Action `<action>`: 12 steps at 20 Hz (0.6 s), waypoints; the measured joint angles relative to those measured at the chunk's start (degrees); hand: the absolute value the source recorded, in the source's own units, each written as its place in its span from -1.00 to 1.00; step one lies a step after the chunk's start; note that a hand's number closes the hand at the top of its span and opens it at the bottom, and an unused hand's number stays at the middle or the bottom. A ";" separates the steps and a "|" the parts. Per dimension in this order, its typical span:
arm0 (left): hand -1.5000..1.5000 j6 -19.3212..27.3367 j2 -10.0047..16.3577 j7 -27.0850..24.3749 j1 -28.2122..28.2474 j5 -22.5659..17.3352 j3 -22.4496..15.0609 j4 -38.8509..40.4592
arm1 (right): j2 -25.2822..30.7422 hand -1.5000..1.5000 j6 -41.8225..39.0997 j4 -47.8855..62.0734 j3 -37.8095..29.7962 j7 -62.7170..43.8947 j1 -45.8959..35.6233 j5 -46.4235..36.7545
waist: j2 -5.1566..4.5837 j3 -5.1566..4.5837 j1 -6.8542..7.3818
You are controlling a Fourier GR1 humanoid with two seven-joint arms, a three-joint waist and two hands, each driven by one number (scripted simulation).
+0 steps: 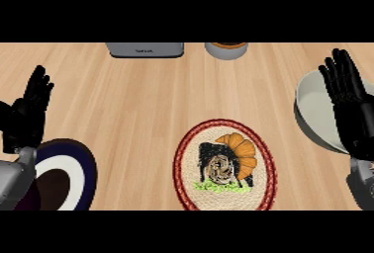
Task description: Pick the cupcake from the placemat and place it in the bowl
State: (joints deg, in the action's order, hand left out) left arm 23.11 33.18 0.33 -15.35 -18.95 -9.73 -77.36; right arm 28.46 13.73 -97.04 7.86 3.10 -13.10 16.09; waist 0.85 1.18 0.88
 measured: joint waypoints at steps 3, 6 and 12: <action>0.00 -1.66 -2.18 0.51 0.97 -0.79 -1.69 -2.71 | -0.39 1.00 1.80 -2.32 2.59 -0.83 2.70 -3.81 | -0.26 -0.64 -0.75; 0.00 -5.79 -6.07 0.48 1.49 -3.68 -4.66 -4.75 | -0.33 1.00 4.70 -5.12 7.92 -2.70 5.78 -10.47 | -0.26 -1.11 -1.88; 0.00 -10.09 -11.55 0.65 4.33 -6.91 -9.57 -7.49 | -3.27 -1.00 19.73 -5.45 12.64 -5.53 16.74 -25.51 | -0.14 -1.47 -4.13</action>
State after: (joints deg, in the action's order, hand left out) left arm 13.02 21.63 0.98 -11.02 -25.86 -19.30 -84.84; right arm 25.19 33.46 -102.50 20.50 -2.43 3.64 -9.42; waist 0.71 -0.29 -3.26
